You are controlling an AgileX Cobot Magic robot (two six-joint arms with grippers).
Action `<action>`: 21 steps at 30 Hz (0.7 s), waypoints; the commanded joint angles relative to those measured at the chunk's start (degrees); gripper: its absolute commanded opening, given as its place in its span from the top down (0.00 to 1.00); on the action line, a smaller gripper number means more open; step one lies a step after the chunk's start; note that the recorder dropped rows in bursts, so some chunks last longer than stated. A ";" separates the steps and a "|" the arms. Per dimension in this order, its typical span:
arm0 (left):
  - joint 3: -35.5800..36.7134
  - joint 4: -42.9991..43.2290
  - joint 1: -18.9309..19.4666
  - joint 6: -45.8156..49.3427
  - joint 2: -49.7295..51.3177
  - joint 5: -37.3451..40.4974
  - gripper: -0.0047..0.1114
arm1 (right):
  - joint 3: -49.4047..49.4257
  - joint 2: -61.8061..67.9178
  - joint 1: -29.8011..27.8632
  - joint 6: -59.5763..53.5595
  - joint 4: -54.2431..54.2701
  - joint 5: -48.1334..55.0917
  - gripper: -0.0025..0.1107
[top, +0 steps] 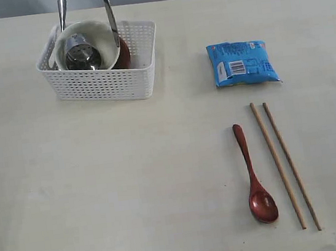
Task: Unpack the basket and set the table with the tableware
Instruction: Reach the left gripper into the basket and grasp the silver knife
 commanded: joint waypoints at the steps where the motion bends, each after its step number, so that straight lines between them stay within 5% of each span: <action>1: 0.20 0.23 0.18 -0.28 -0.16 -0.16 0.96 | -0.14 -2.64 0.20 -0.52 -1.41 4.68 0.98; 21: 0.20 0.23 0.18 0.35 -0.16 -0.80 0.96 | 11.78 -12.06 0.32 -0.04 -2.37 11.61 0.98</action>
